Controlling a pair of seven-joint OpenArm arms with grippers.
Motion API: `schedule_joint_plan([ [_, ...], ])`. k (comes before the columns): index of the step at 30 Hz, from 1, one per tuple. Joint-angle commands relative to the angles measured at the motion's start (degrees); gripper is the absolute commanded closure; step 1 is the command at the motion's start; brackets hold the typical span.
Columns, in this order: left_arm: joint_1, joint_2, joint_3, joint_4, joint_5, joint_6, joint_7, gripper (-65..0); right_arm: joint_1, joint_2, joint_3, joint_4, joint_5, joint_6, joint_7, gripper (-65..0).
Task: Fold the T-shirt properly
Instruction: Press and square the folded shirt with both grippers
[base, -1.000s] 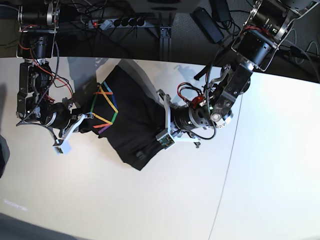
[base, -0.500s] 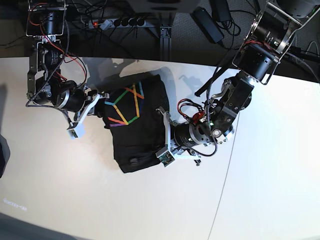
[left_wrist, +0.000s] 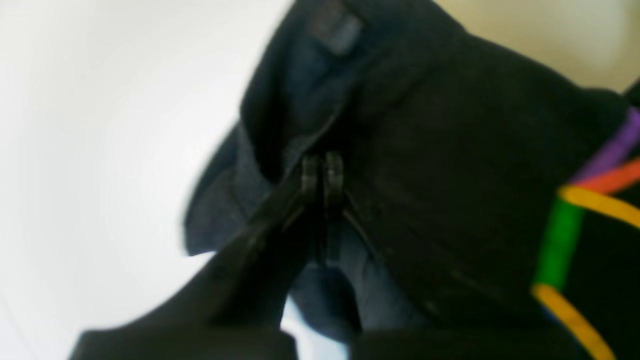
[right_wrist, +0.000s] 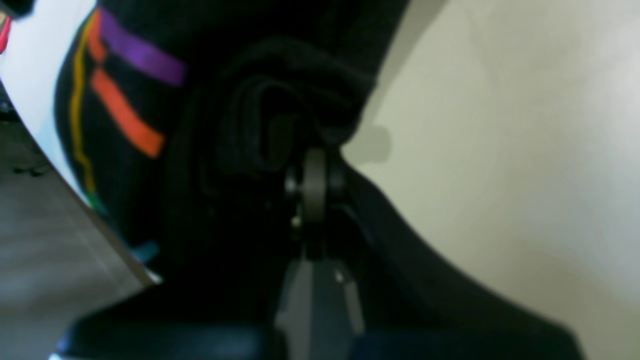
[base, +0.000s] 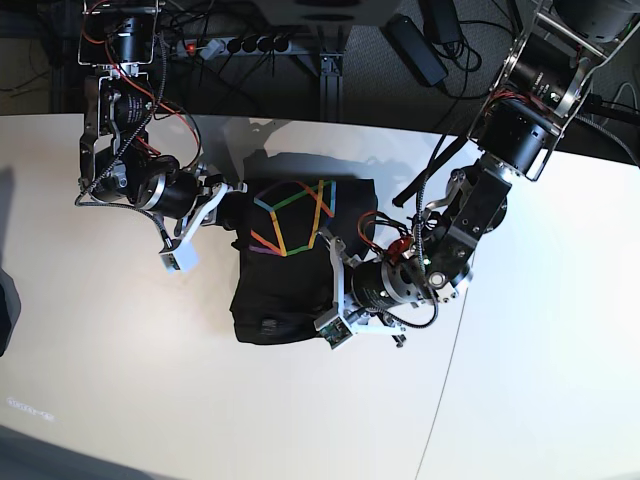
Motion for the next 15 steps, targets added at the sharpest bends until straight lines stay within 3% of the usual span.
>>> schedule_joint_plan([
  [1,-2.8,-0.4,-0.4,1.0,-0.9,0.2,-1.0,0.0,0.9,0.8,0.4,1.1,0.3,0.8,1.0,0.0],
  [8,-4.5,-4.0,-1.0,3.9,-3.6,0.3,-0.3,0.0,0.9,1.8,2.6,1.1,-1.2,0.8,1.0,0.0],
  [11,-4.0,-5.4,-1.8,5.7,-3.7,2.6,-0.1,0.0,0.9,2.7,4.4,1.1,-1.2,0.8,1.0,0.0],
  [15,-2.6,-6.8,-5.0,8.7,-6.6,2.9,4.9,0.0,0.9,3.7,7.0,1.1,-1.1,0.8,0.8,0.0],
])
